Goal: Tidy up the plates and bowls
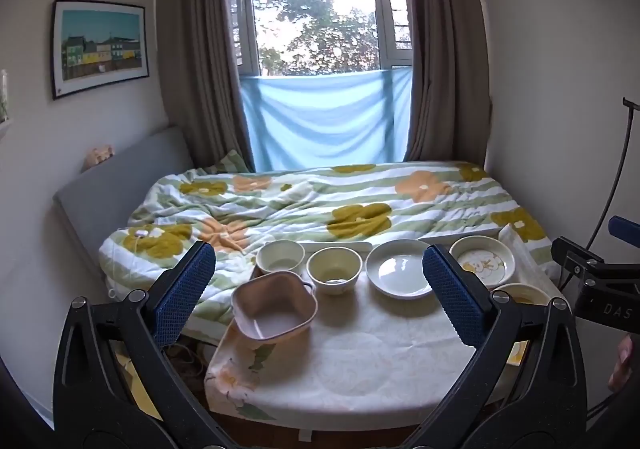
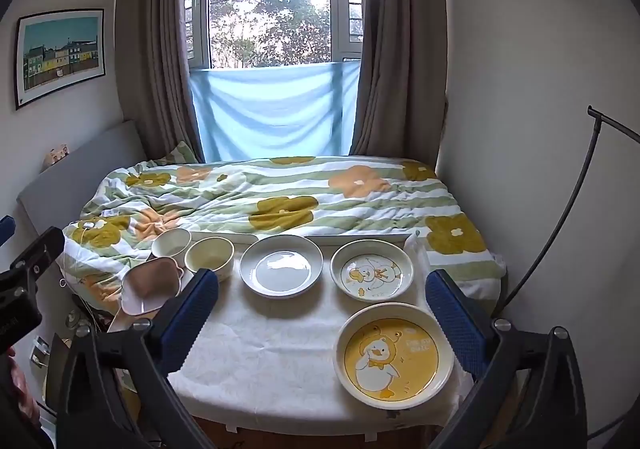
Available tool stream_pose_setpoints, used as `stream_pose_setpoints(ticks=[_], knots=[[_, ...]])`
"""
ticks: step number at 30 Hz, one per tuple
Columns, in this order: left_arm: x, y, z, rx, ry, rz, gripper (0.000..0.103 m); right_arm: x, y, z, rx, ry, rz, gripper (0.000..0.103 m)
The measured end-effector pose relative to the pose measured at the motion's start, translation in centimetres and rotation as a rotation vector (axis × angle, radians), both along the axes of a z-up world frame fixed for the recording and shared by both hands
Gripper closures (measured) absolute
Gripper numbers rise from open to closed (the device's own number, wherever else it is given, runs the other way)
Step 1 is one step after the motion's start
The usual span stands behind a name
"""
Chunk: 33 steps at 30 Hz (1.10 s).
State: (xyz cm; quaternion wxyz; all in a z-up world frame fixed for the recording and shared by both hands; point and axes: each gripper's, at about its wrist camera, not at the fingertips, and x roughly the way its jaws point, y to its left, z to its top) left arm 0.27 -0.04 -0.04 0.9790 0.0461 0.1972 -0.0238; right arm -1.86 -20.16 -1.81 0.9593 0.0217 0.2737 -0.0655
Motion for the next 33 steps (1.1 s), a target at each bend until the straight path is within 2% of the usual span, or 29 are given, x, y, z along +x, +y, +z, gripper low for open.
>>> stream_pose_setpoints(ticks=[3, 33], knots=[[0.6, -0.9, 0.1, 0.003, 0.003, -0.001, 0.000, 0.3, -0.1, -0.1, -0.001, 0.001, -0.002, 0.000], [1.3, -0.5, 0.9, -0.010, 0.006, 0.006, 0.000, 1.4, 0.7, -0.3, 0.004, 0.012, -0.008, 0.000]])
